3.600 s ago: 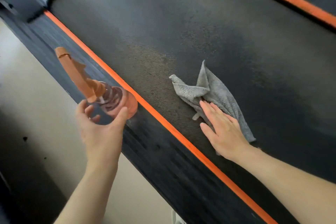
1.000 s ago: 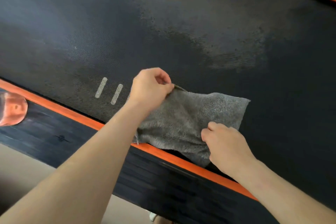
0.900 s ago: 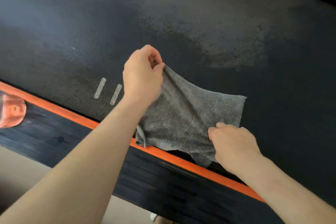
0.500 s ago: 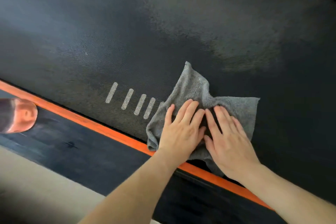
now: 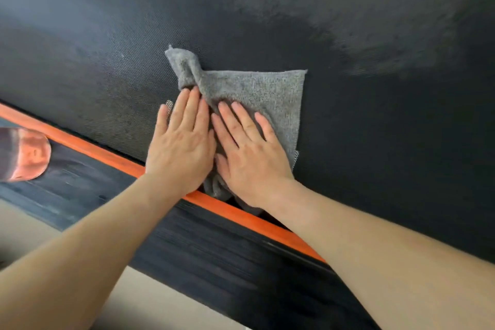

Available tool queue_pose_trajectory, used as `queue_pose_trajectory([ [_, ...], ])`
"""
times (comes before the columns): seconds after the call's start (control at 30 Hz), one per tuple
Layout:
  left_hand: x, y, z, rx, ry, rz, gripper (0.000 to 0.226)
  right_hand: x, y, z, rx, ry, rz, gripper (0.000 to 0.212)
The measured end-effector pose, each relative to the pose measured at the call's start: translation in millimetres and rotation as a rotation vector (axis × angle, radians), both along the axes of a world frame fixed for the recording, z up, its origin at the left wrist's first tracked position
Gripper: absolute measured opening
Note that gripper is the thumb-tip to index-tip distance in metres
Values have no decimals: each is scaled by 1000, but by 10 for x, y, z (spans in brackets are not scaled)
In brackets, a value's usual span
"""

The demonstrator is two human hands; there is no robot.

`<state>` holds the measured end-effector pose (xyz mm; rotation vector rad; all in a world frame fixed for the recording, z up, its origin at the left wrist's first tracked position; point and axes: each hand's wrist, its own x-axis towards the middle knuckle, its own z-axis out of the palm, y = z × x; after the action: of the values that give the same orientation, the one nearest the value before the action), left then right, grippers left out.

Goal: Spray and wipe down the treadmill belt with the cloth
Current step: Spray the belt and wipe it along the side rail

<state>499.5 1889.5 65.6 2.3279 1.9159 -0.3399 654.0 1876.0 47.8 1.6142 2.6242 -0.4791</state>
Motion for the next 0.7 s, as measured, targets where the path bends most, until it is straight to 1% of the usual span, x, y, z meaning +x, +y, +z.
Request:
queue_pose_trajectory([
  [0.07, 443, -133, -8, 49, -15, -40, 61, 369, -132, 55, -31, -12, -29, 68],
  [0.13, 964, -298, -96, 72, -105, -138, 60, 876, -397, 69, -50, -92, -80, 69],
  [0.23, 1687, -522, -62, -18, -211, -224, 63, 1713, -766, 232, -98, -208, -129, 70],
  [0.27, 1806, -578, -31, -57, -216, -236, 63, 1880, -829, 274, -122, -239, -132, 70],
  [0.33, 1829, -569, -8, -60, -201, -252, 62, 2010, -864, 327, -151, -284, -117, 69],
  [0.43, 1578, -474, 18, -7, -204, -273, 60, 1925, -803, 290, -147, -266, -111, 69],
  [0.53, 1287, -390, 50, 5, -182, -312, 59, 1651, -734, 234, -53, -215, -118, 65],
  [0.6, 895, -271, 34, 17, -131, -259, 60, 1133, -526, 143, -27, -144, -88, 66],
  [0.63, 790, -191, 46, 59, -117, -225, 60, 964, -393, 134, -11, -116, -68, 67],
  [0.7, 192, -72, 90, 28, -40, -147, 59, 284, -176, 79, -3, -66, -41, 68],
])
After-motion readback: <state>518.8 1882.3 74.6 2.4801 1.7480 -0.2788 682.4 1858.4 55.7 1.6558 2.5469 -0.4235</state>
